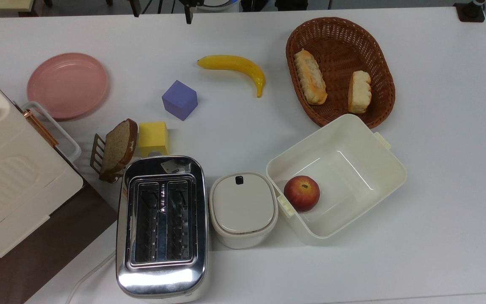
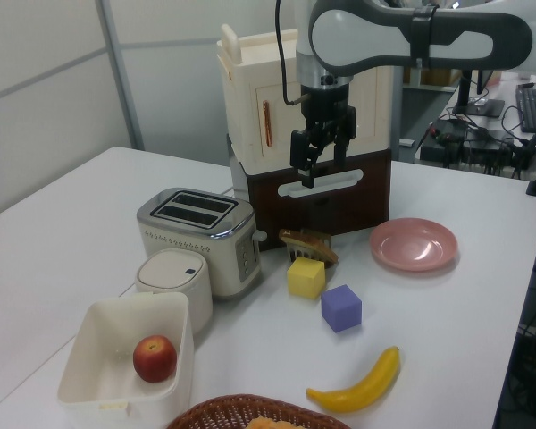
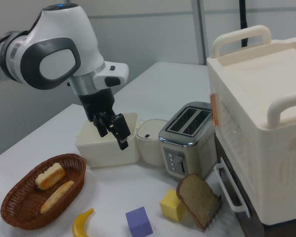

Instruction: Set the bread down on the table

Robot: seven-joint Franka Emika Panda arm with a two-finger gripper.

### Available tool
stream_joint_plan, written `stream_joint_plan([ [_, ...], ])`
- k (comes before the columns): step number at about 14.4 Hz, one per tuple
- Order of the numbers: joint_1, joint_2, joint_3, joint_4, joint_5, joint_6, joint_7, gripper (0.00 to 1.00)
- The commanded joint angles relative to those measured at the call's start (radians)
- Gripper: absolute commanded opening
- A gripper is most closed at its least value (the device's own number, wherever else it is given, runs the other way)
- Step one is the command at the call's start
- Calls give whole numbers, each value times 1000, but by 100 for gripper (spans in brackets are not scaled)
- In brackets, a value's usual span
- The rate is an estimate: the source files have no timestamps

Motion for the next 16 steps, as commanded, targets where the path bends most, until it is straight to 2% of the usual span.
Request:
stream_joint_plan([
  [1, 23, -7, -20, -8, 17, -21, -19, 100],
  [16, 26, -7, -18, -11, 19, -24, 4, 100],
])
